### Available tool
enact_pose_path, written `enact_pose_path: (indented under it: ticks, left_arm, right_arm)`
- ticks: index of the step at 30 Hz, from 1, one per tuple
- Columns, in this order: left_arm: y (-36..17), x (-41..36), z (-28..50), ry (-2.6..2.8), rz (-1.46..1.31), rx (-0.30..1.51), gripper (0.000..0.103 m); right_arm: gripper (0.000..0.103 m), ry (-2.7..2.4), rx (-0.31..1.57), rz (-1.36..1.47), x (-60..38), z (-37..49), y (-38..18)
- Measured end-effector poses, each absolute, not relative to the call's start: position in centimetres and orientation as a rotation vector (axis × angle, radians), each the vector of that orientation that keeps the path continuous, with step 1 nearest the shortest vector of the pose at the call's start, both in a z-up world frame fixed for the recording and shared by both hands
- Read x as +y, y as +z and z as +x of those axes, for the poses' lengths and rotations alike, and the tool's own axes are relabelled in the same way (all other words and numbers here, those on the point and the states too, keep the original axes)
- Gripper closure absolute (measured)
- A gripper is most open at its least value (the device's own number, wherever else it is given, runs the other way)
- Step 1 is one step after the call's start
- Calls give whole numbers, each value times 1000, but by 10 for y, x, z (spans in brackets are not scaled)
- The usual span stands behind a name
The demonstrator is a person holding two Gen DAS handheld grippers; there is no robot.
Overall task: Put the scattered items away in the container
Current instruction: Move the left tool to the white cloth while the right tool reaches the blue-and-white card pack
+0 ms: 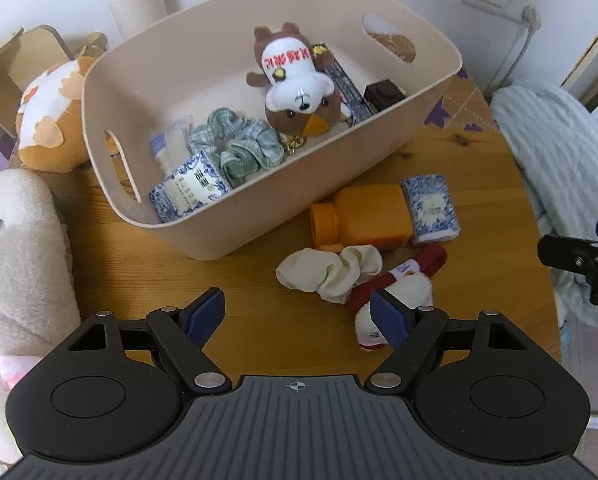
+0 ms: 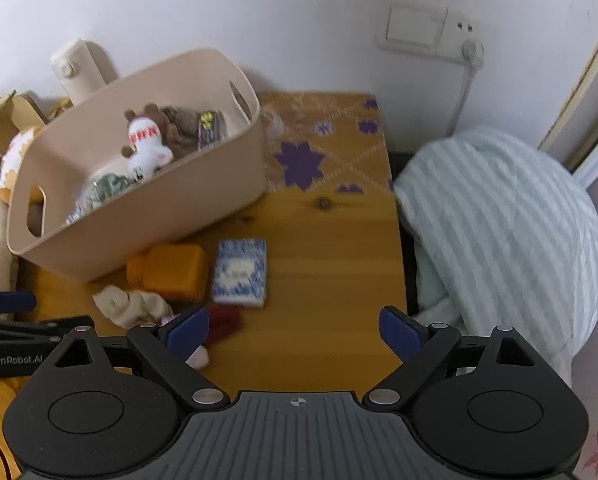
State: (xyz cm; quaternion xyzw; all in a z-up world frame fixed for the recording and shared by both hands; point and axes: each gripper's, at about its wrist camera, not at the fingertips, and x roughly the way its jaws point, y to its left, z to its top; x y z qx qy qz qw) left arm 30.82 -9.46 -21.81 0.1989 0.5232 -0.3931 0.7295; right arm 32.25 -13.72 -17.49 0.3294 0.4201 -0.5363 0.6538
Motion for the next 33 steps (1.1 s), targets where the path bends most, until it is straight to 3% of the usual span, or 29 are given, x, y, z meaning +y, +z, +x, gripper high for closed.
enact_pose_path:
  ticks: [33]
  left_arm:
    - [-283,-130,339,-793,237,1392,22]
  right_arm:
    - [8,-1288,1048,889,-222,363,-261]
